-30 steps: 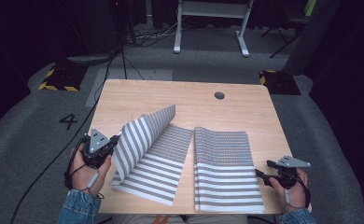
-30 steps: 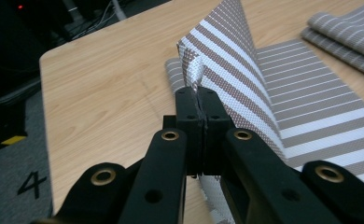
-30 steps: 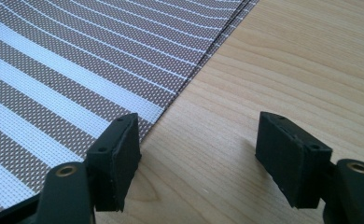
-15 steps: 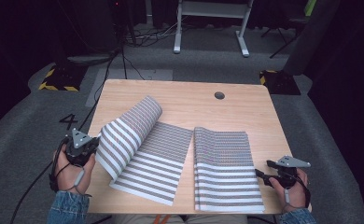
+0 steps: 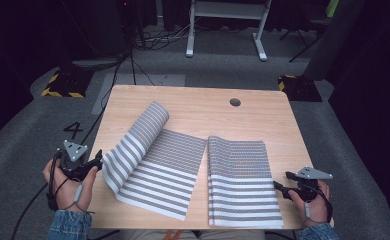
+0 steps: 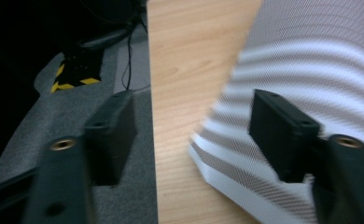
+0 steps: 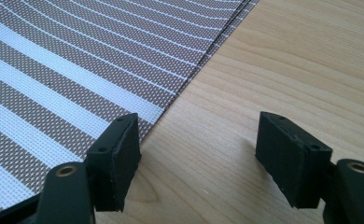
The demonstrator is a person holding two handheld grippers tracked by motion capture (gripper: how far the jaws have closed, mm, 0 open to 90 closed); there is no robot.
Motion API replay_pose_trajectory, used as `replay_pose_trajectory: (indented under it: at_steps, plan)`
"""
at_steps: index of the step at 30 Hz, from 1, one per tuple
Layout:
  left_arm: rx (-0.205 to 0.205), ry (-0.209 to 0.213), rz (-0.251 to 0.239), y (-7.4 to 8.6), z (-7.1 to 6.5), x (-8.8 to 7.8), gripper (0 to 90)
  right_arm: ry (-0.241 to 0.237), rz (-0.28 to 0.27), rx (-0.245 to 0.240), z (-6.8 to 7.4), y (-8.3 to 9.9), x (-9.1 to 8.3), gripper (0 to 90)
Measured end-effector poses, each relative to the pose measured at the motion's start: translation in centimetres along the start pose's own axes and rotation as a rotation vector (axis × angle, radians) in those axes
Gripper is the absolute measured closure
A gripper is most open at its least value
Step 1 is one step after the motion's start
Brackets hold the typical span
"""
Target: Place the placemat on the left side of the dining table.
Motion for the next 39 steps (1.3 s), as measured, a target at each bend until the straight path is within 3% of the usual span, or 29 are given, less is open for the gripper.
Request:
replay_pose_trajectory:
  at_steps: [2, 3, 4, 6, 7, 8, 9, 10, 11, 12, 13, 14, 15, 17, 21, 30, 34, 38, 39]
  plan:
    - [0.010, 0.039, -0.018, -0.3, -0.9, -0.1, 31.6, -0.001, -0.001, 0.000, 0.0, 0.0, 0.0, 30.9]
    - [0.030, 0.094, -0.042, -0.6, -2.2, -0.3, 31.5, -0.001, -0.001, 0.000, 0.0, 0.0, 0.0, 30.9]
    - [0.030, 0.094, -0.042, -0.6, -2.2, -0.3, 31.3, -0.001, -0.001, 0.000, 0.0, 0.0, 0.0, 30.9]
    - [0.071, 0.174, -0.074, -1.1, -4.7, -0.6, 30.5, -0.001, -0.001, 0.000, 0.0, 0.0, 0.0, 30.9]
    - [0.071, 0.174, -0.074, -1.1, -4.7, -0.6, 30.5, -0.001, -0.001, 0.000, 0.0, 0.0, 0.0, 30.9]
    - [0.092, 0.207, -0.084, -1.2, -5.7, -0.7, 30.1, -0.001, -0.001, 0.000, 0.0, 0.0, 0.0, 30.9]
    - [0.137, 0.284, -0.085, -1.1, -8.1, -0.7, 29.9, -0.002, -0.001, 0.000, 0.0, 0.0, 0.0, 30.9]
    - [0.137, 0.284, -0.085, -1.1, -8.1, -0.7, 29.9, -0.002, -0.001, 0.000, 0.0, 0.0, 0.0, 30.9]
    - [0.175, 0.359, -0.077, -0.8, -10.5, -0.4, 29.8, -0.001, -0.001, 0.000, 0.0, 0.0, 0.0, 30.9]
    - [0.175, 0.359, -0.077, -0.8, -10.5, -0.4, 29.5, -0.001, -0.001, 0.000, 0.0, 0.0, 0.0, 30.9]
    - [0.195, 0.395, -0.069, -0.5, -11.8, -0.2, 29.5, -0.001, -0.001, 0.000, 0.0, 0.0, 0.0, 30.9]
    - [0.213, 0.475, -0.052, 0.2, -14.1, 0.5, 29.1, -0.001, -0.001, 0.000, 0.0, 0.0, 0.0, 30.9]
    - [0.213, 0.475, -0.052, 0.2, -14.1, 0.5, 29.7, -0.001, -0.001, 0.000, 0.0, 0.0, 0.0, 30.9]
    - [0.246, 0.579, 0.012, 1.8, -16.9, 1.9, 30.5, -0.001, -0.001, 0.000, 0.0, 0.0, 0.0, 30.9]
    - [0.257, 0.618, 0.034, 2.8, -18.2, 2.5, 30.4, -0.001, -0.001, 0.000, 0.0, 0.0, 0.0, 30.9]
    - [0.310, 0.701, 0.046, 3.5, -21.5, 1.4, 27.2, -0.001, -0.001, 0.000, 0.0, 0.0, 0.0, 30.9]
    - [0.333, 0.695, 0.053, 3.3, -22.7, 1.9, 27.0, -0.001, -0.001, 0.000, 0.0, 0.0, 0.0, 30.9]
    - [0.311, 0.704, 0.047, 2.6, -23.6, 2.4, 26.8, -0.001, -0.001, 0.000, 0.0, 0.0, 0.0, 30.9]
    - [0.310, 0.687, 0.038, 2.3, -23.7, 2.6, 27.0, -0.001, -0.001, 0.000, 0.0, 0.0, 0.0, 30.9]
Point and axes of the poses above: each handheld gripper's, and its own axes: x roughly forward along the jaws, y roughly out of its underside, z roughly to its left, the point moved 4 cm from there along x, roughly forward along the jaws, and after that the axes turned 9 degrees about x, right-handed, at the moved point
